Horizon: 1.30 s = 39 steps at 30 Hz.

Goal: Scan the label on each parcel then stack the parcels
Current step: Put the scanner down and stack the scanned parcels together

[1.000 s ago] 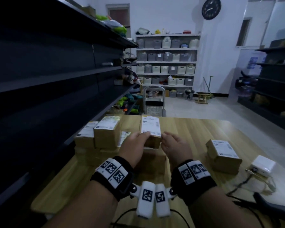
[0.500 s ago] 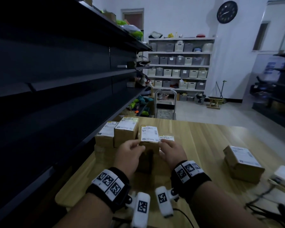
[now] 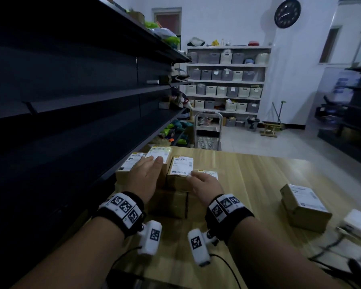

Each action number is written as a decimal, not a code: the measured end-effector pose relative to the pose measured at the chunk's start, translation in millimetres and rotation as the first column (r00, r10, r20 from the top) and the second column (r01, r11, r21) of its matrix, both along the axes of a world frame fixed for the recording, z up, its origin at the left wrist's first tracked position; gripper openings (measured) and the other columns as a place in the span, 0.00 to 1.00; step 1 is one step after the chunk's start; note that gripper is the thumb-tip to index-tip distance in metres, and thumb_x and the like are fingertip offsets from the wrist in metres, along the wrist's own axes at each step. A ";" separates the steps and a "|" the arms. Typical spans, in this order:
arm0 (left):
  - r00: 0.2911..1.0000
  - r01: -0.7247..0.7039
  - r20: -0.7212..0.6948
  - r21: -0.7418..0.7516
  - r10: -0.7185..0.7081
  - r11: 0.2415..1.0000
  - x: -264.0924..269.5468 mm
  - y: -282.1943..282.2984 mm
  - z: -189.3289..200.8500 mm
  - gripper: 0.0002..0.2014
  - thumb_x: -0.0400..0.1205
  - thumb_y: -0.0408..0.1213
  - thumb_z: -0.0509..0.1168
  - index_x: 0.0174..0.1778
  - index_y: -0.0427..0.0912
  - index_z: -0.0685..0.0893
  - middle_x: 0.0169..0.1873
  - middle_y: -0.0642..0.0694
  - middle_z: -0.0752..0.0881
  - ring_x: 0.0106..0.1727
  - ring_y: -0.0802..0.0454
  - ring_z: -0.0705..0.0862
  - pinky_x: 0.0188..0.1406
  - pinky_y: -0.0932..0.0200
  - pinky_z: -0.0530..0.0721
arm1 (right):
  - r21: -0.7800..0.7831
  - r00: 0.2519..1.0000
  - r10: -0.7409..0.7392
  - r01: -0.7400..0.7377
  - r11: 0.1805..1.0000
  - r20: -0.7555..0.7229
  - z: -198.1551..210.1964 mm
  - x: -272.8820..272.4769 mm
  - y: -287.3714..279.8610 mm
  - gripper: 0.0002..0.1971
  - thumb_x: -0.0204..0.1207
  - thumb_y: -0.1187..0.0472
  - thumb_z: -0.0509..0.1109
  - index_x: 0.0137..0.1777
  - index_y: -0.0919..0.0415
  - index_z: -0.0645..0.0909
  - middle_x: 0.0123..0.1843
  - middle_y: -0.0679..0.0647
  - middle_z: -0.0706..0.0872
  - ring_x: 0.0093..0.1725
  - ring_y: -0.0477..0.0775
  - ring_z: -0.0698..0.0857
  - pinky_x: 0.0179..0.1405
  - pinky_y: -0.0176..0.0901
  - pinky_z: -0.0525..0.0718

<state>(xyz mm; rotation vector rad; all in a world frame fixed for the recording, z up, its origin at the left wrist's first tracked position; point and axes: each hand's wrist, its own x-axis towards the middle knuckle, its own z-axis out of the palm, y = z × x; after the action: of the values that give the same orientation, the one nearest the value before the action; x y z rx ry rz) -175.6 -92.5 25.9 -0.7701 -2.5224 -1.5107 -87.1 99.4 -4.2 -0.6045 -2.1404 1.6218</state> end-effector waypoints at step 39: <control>0.466 0.510 0.696 0.292 -0.546 0.809 176.9 312.9 -61.7 0.51 0.83 0.81 0.58 0.91 0.42 0.76 0.76 0.46 0.84 0.72 0.50 0.83 0.77 0.48 0.79 | 0.023 0.741 -0.607 0.629 0.777 0.287 -14.4 211.7 242.5 0.22 0.94 0.53 0.57 0.83 0.59 0.76 0.78 0.65 0.83 0.68 0.66 0.81 0.62 0.52 0.77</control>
<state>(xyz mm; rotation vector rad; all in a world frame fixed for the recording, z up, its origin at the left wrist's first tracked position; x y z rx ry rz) 1.4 220.5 -35.8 -1.2078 -2.9219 -2.5625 124.6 341.9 -18.6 -1.4721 -1.7504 1.2845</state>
